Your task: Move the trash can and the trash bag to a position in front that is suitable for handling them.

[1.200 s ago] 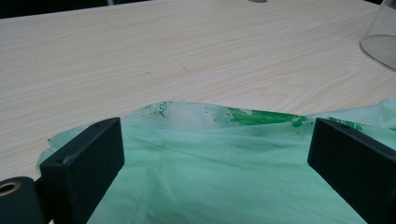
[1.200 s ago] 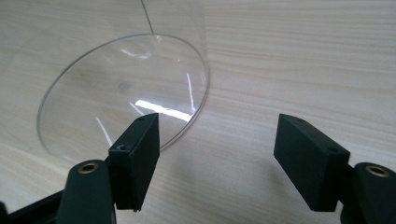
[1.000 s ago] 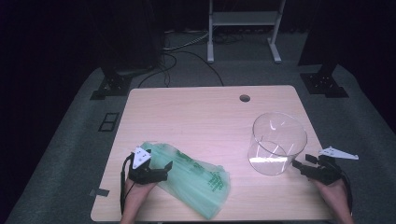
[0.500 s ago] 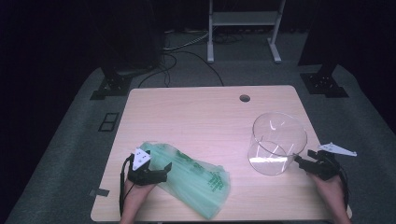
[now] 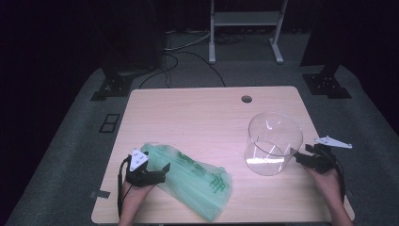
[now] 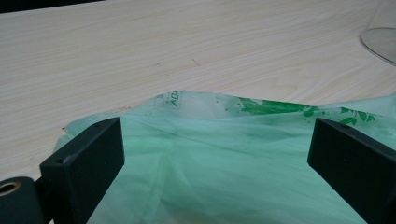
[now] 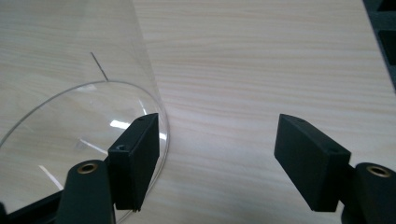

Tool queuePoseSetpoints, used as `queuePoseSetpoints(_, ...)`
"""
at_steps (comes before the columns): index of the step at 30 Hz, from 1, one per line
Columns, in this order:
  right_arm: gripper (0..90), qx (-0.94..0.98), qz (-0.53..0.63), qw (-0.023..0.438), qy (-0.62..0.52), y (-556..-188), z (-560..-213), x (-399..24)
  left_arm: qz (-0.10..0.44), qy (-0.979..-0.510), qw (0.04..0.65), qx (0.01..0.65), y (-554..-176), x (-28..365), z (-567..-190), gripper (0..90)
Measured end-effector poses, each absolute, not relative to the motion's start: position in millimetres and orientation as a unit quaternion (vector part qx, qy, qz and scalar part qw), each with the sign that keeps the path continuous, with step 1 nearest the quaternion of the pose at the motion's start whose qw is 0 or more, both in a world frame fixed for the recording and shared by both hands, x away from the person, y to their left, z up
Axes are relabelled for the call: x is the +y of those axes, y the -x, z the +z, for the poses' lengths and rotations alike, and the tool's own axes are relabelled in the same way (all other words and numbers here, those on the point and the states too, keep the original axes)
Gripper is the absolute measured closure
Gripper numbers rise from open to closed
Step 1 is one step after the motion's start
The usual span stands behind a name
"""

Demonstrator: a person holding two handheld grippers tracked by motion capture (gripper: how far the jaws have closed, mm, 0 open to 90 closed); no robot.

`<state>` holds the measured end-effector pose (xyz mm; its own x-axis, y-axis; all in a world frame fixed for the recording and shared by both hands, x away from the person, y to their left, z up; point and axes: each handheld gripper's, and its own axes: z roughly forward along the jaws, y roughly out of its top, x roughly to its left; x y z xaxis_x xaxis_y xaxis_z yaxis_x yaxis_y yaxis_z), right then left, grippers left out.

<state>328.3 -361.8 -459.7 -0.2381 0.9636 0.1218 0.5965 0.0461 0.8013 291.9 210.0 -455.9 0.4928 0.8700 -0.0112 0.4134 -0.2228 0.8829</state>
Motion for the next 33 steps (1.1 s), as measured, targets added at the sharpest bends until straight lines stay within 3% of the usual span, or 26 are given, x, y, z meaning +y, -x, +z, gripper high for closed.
queuePoseSetpoints(33,30.4,0.746,0.392,0.196,-0.501,-359,-454,-272,0.246,-0.749,0.444,0.426,-292,209,-457,2.4)
